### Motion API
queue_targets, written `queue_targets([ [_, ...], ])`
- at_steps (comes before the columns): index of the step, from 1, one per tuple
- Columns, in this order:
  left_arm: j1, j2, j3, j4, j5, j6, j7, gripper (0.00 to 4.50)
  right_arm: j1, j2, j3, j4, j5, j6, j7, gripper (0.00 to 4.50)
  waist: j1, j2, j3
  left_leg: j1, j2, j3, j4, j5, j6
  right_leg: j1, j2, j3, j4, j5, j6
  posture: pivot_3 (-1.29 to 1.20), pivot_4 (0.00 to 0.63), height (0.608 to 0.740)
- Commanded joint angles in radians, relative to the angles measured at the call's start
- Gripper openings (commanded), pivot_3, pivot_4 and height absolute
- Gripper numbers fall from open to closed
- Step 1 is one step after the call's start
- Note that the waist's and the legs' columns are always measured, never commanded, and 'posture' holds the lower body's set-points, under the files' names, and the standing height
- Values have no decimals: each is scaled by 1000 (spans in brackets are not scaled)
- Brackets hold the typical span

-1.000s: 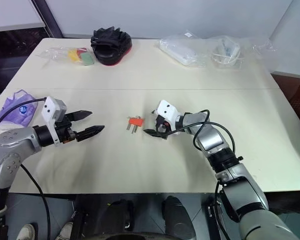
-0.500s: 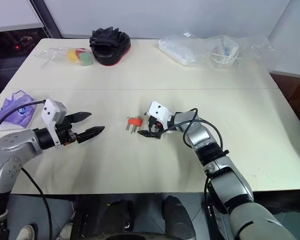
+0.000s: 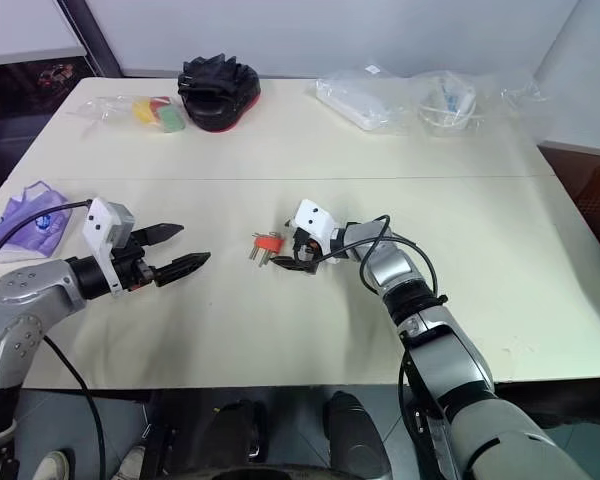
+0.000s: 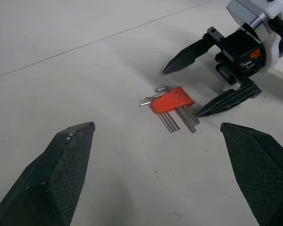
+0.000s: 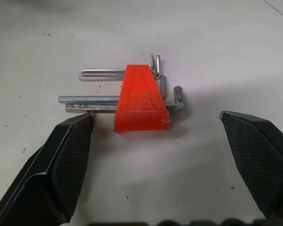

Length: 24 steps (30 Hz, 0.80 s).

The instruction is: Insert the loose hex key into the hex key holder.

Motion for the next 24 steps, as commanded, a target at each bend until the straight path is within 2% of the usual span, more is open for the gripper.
queue_targets([
  [1, -4, 6, 25, -31, -1, -18, 3, 4500, -24, 13, -8, 34, -20, -18, -8, 3225, -7, 0, 0, 0, 0, 0, 0, 0, 0, 0, 0, 0, 0, 0, 0, 0, 150, 740],
  [5, -3, 5, 25, -30, 5, -21, 6, 4500, -23, 17, -7, 50, -29, -34, -4, 1097, -12, 0, 0, 0, 0, -1, 0, 0, 0, 0, 0, -1, 1, 0, 0, 0, 150, 740],
  [6, -4, 5, 25, -29, 6, -22, 7, 4500, -22, 17, -6, 50, -33, -39, -3, 966, -12, 0, 0, 0, 0, -1, 0, 0, 0, 0, 0, -1, 1, 0, 0, 0, 150, 740],
  [11, -14, 5, 18, -13, 8, -29, 3, 4500, 10, -6, -12, -20, -74, -107, -69, 973, -11, 0, 0, 0, 0, -1, 0, 0, 0, 0, 0, -1, 1, 0, 0, 0, 150, 740],
  [21, -139, -29, -44, 82, 26, -68, -36, 4500, 50, -169, -5, -303, -347, -483, -390, 973, -15, 0, 0, -1, -1, 0, 0, 0, -1, -1, 0, -1, 0, 0, 0, 0, 150, 740],
  [24, -199, -50, -67, 117, 12, -71, -72, 4500, 56, -230, -11, -387, -479, -594, -521, 973, -13, 0, 0, -1, -1, 0, -1, 0, -1, -2, 0, -1, 1, 0, 0, 0, 150, 740],
])
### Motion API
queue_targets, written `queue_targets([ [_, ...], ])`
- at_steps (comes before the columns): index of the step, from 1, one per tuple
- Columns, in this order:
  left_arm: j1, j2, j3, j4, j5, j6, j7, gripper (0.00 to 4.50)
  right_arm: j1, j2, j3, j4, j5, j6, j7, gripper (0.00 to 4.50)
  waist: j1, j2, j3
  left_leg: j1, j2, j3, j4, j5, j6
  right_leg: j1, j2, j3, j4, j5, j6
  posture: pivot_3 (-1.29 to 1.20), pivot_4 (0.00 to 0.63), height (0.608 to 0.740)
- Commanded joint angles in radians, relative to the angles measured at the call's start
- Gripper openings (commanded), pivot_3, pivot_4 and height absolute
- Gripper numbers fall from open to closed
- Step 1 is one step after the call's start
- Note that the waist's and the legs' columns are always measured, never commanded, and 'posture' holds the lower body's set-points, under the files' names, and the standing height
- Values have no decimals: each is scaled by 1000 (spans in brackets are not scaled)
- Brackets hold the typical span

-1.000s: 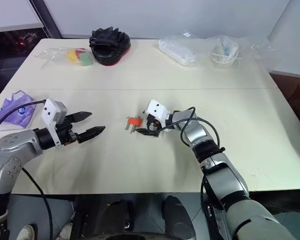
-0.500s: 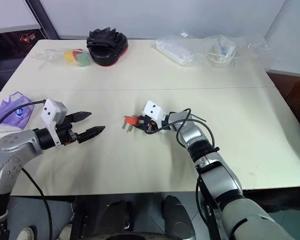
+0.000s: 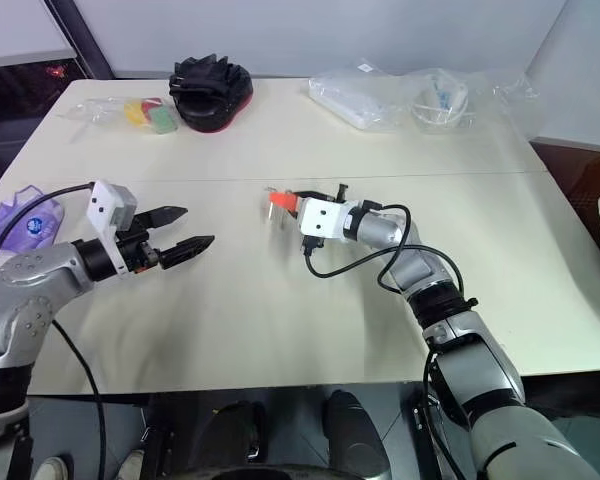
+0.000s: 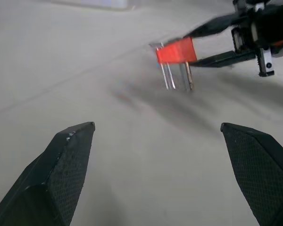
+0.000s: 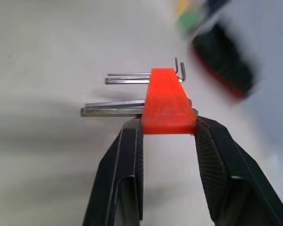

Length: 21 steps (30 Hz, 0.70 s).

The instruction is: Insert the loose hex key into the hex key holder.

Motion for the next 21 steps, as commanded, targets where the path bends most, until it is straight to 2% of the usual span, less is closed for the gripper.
queue_targets([
  [1, -61, -7, -17, 24, -9, -25, -45, 4500, -3, -58, -18, -115, -125, -137, -142, 973, 1, 0, 0, 0, 0, 0, 0, 0, 0, 0, 0, 0, 0, 0, 0, 0, 150, 740],
  [5, -170, -29, -22, 74, -64, 11, -106, 4500, 4, -120, -42, -228, -233, -244, -262, 973, 5, 0, 0, -1, -1, 0, 1, 0, 0, 0, 0, 0, 0, 0, 0, 0, 150, 740],
  [7, -217, -39, -24, 96, -88, 28, -129, 4500, 11, -138, -48, -258, -232, -272, -274, 973, 4, 0, 0, -1, -1, 0, 1, 0, -1, 0, 0, 0, 0, 0, 0, 0, 150, 740],
  [16, -331, -110, -38, 116, -176, 94, -176, 4500, 16, -186, -49, -303, -145, -359, -228, 973, 1, 0, 0, 0, -1, 0, 1, 0, 0, 1, 0, 0, 1, 0, 0, 0, 150, 740],
  [21, -349, -139, -54, 123, -167, 89, -179, 4500, 11, -191, -48, -311, -135, -368, -201, 973, 1, 0, 0, 0, -1, 0, 2, 0, 0, 1, 0, 0, 1, 0, 0, 0, 150, 740],
])
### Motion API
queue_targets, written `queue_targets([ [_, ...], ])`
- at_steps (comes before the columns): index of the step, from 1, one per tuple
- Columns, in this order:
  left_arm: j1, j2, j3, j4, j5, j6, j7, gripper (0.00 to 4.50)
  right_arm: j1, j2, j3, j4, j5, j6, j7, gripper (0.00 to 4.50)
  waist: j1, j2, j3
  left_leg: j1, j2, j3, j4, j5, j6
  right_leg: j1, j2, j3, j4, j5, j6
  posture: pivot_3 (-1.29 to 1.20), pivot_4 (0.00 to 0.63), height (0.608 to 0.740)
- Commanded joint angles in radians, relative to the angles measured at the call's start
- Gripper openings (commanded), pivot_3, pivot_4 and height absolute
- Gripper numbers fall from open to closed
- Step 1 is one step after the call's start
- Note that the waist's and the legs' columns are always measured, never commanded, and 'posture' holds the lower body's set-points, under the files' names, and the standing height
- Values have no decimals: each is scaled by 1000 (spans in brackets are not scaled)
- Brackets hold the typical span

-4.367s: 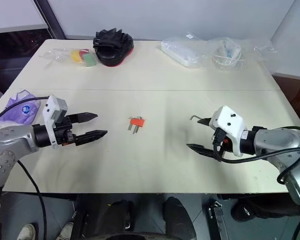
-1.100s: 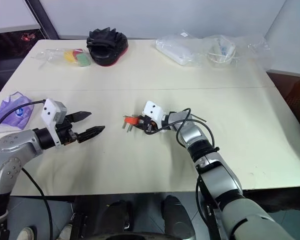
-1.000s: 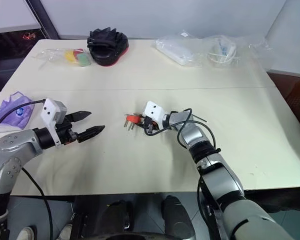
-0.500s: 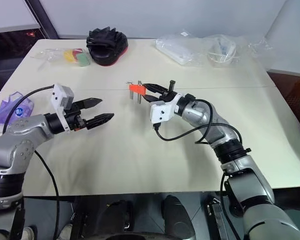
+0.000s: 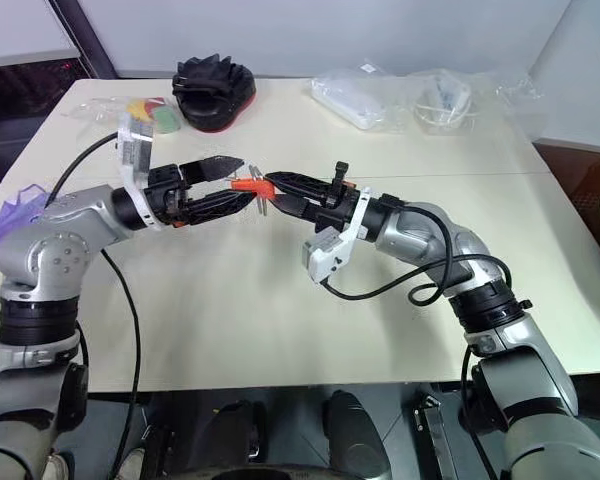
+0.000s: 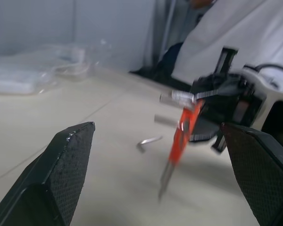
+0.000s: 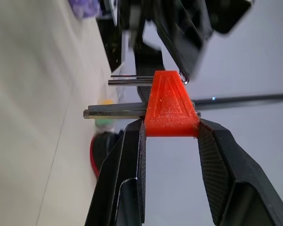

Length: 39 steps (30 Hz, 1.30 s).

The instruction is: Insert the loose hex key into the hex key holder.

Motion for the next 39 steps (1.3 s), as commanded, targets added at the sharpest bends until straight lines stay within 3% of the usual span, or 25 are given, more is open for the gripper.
queue_targets([
  [1, -21, -10, -12, -10, -4, -11, -9, 4500, -22, -14, -31, -38, 34, -11, 13, 973, 0, 0, 0, 0, 0, 0, 0, 0, 0, 0, 0, 0, 0, 0, 0, 0, 150, 740],
  [11, -20, -28, -48, -5, 19, -33, -21, 4500, -25, -16, -43, -54, 60, -7, 49, 973, 0, 0, 0, 0, 1, 0, 0, 0, 0, 0, 0, 0, 0, 0, 0, 0, 150, 740],
  [14, -23, -30, -50, 1, 21, -37, -23, 3729, -23, -16, -45, -58, 63, -4, 54, 973, 1, 0, 0, 0, 1, 0, 0, 0, 0, 0, 0, 0, 0, 0, 0, 0, 150, 740],
  [21, -28, -40, -43, 12, 20, -42, -20, 159, -18, -18, -46, -68, 67, 3, 68, 973, 2, 0, 0, 0, 1, 0, 1, 0, 0, 0, 0, 0, 0, 0, 0, 0, 150, 740],
  [33, -23, -45, -54, 5, 35, -49, -24, 26, 7, -25, -30, -64, 95, 14, 116, 973, 1, 0, 0, 0, 1, 0, 1, 0, 0, 0, 0, 0, 1, 0, 0, 0, 150, 740],
  [39, -15, -46, -62, -3, 40, -55, -23, 0, 14, -34, -32, -50, 94, 24, 139, 3945, 2, 0, 0, 0, 1, 0, 1, 0, 0, 0, 0, 0, 1, 0, 0, 0, 150, 740],
])
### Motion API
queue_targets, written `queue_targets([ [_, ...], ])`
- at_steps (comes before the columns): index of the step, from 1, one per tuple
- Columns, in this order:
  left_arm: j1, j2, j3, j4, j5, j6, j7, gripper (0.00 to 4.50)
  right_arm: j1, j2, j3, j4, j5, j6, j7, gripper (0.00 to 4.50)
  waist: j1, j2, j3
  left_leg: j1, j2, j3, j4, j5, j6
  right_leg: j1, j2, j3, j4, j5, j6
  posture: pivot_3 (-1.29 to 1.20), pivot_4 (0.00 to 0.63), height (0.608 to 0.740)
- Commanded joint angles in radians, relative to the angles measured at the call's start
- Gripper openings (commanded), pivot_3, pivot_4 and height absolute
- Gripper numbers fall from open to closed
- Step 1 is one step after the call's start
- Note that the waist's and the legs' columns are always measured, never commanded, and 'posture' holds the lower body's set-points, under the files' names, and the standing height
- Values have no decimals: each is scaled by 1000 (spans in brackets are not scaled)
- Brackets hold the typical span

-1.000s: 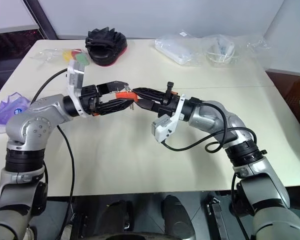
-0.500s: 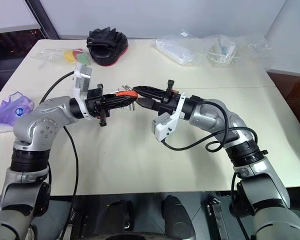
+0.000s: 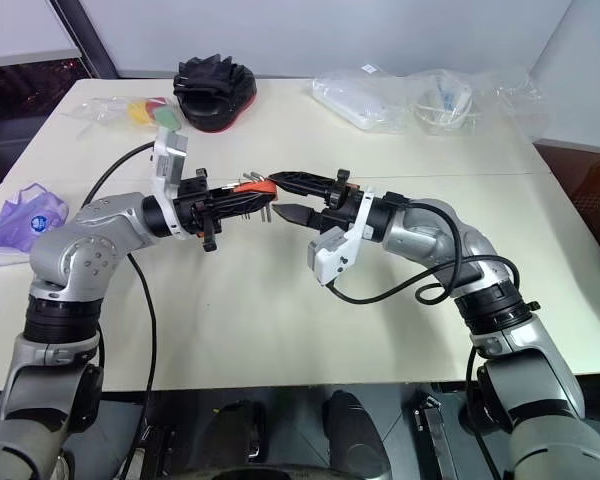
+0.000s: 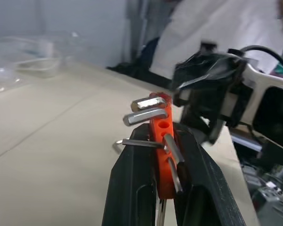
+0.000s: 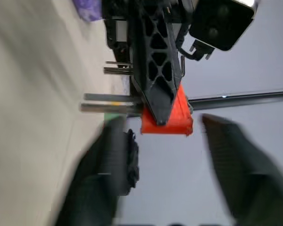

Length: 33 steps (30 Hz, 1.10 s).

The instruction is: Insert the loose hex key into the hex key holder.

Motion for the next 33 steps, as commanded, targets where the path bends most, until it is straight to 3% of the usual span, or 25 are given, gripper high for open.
queue_targets([
  [1, -9, 5, 22, -24, 1, -26, 1, 0, -2, -14, -17, -18, 16, 6, 16, 4453, 0, 0, 0, 0, 0, 0, 0, 0, 0, 0, 0, 0, 0, 0, 0, 0, 150, 740],
  [7, 13, 27, 20, -36, 33, -53, 0, 0, 80, -49, -53, -19, 174, 185, 148, 4453, 3, 0, 0, 0, 0, 0, 0, 0, 0, 0, 0, 0, 0, 0, 0, 0, 150, 740],
  [12, 46, 50, 17, -54, 60, -85, 0, 0, 182, -75, -152, -77, 415, 718, 330, 4453, 13, 0, 0, 0, 0, 0, 1, 0, 0, 1, 0, 0, 0, 0, 0, 0, 150, 740],
  [17, 78, 55, 17, -73, 67, -92, 6, 0, 202, -105, -187, -74, 480, 1132, 396, 4453, 23, 0, 0, 0, 0, 0, 1, 0, 0, 1, 0, 0, 1, 0, 0, 0, 150, 740],
  [24, 99, 47, 16, -90, 74, -96, 17, 0, 171, -77, -186, 32, 496, 1317, 404, 4453, 24, 0, 0, 0, -1, 0, 1, 0, 0, 1, 1, 0, 0, 0, 0, 0, 150, 740],
  [33, 127, 45, 17, -117, 75, -101, 38, 0, 86, -45, -148, 240, 451, 1316, 365, 4453, 23, -1, -1, 1, -1, 0, 2, 0, 0, 2, 1, 0, 0, 0, 0, 0, 150, 740],
])
